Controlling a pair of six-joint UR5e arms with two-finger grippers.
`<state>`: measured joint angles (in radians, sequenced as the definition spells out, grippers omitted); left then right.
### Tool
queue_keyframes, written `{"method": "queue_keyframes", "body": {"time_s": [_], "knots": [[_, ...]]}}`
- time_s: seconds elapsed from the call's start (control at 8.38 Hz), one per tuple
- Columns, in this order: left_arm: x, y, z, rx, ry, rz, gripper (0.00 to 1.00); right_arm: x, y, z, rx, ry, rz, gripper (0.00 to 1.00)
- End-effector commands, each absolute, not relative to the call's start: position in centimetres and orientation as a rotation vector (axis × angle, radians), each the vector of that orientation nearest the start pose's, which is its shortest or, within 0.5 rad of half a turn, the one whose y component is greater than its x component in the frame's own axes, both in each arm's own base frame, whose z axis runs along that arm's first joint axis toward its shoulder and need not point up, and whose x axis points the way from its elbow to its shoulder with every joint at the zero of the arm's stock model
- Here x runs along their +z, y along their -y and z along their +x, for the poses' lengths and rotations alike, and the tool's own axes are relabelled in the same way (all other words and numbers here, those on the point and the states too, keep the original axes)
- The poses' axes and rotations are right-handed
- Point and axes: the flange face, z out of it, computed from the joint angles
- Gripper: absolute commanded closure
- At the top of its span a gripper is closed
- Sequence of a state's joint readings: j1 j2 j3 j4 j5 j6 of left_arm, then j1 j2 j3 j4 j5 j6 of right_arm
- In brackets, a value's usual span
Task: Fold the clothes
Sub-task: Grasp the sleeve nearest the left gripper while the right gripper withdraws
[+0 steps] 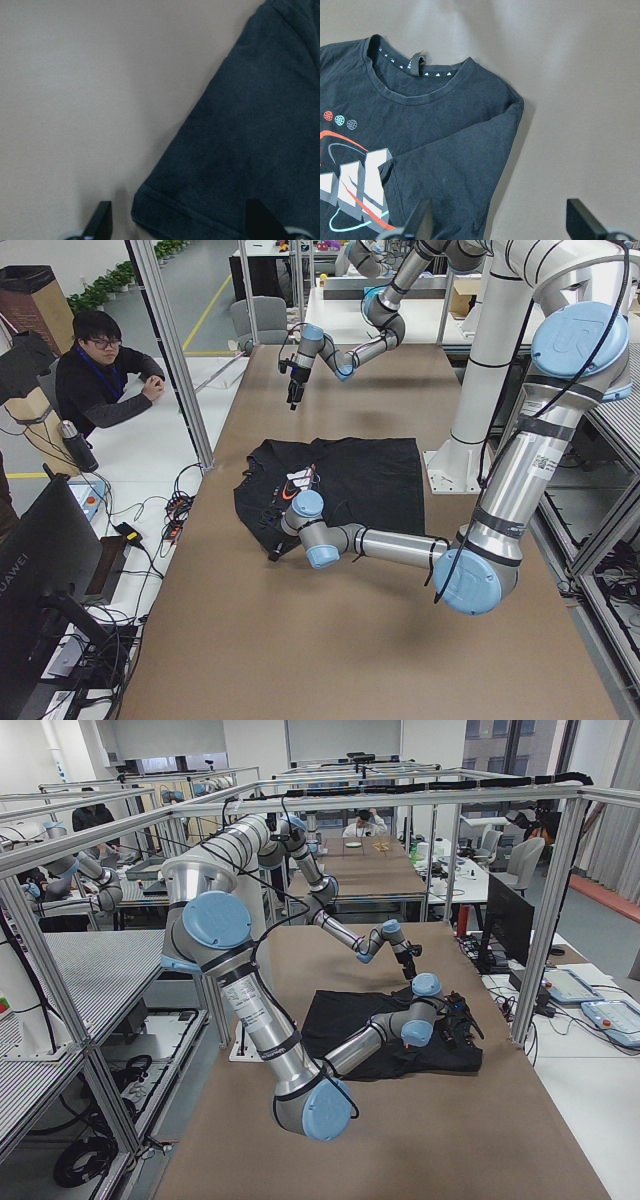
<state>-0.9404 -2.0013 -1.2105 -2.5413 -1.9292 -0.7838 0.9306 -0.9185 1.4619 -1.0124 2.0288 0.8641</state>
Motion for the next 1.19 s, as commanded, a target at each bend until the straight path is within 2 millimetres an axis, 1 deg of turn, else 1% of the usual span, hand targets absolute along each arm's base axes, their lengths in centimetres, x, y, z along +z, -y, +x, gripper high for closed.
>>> {"method": "queue_keyframes", "body": {"time_s": [0.0, 0.12, 0.24, 0.36, 0.48, 0.6, 0.72, 0.84, 0.95, 1.07], "knots": [[48.6, 62.2, 35.3, 0.059, -0.894, 0.571, 0.06, 24.9, 62.9, -35.8, -0.049, 1.037, 0.507, 0.06], [48.9, 62.5, 35.5, 0.057, -0.89, 0.566, 0.06, 24.9, 62.8, -35.9, -0.042, 1.039, 0.501, 0.06], [49.2, 62.7, 35.6, 0.078, -0.88, 0.572, 0.17, 24.8, 62.8, -35.9, -0.022, 1.046, 0.494, 0.06], [49.1, 62.7, 35.7, 0.081, -0.879, 0.574, 0.36, 24.8, 62.7, -36.0, -0.023, 1.047, 0.496, 0.06], [49.0, 62.7, 35.7, 0.084, -0.88, 0.575, 0.58, 25.0, 62.7, -36.0, -0.021, 1.044, 0.494, 0.06], [49.1, 62.7, 35.6, 0.094, -0.879, 0.576, 0.84, 25.0, 62.8, -35.9, -0.02, 1.044, 0.495, 0.06], [48.6, 62.9, 35.6, 0.114, -0.881, 0.588, 0.98, 25.0, 62.7, -36.0, -0.021, 1.046, 0.496, 0.06], [47.6, 63.7, 34.9, 0.108, -0.892, 0.595, 1.0, 24.9, 62.6, -35.9, -0.022, 1.048, 0.498, 0.06], [46.8, 64.0, 34.9, 0.112, -0.908, 0.59, 1.0, 25.0, 62.5, -36.1, -0.025, 1.05, 0.498, 0.06], [45.3, 64.6, 34.8, 0.101, -0.919, 0.599, 1.0, 25.2, 62.3, -36.2, -0.028, 1.051, 0.496, 0.06]]}}
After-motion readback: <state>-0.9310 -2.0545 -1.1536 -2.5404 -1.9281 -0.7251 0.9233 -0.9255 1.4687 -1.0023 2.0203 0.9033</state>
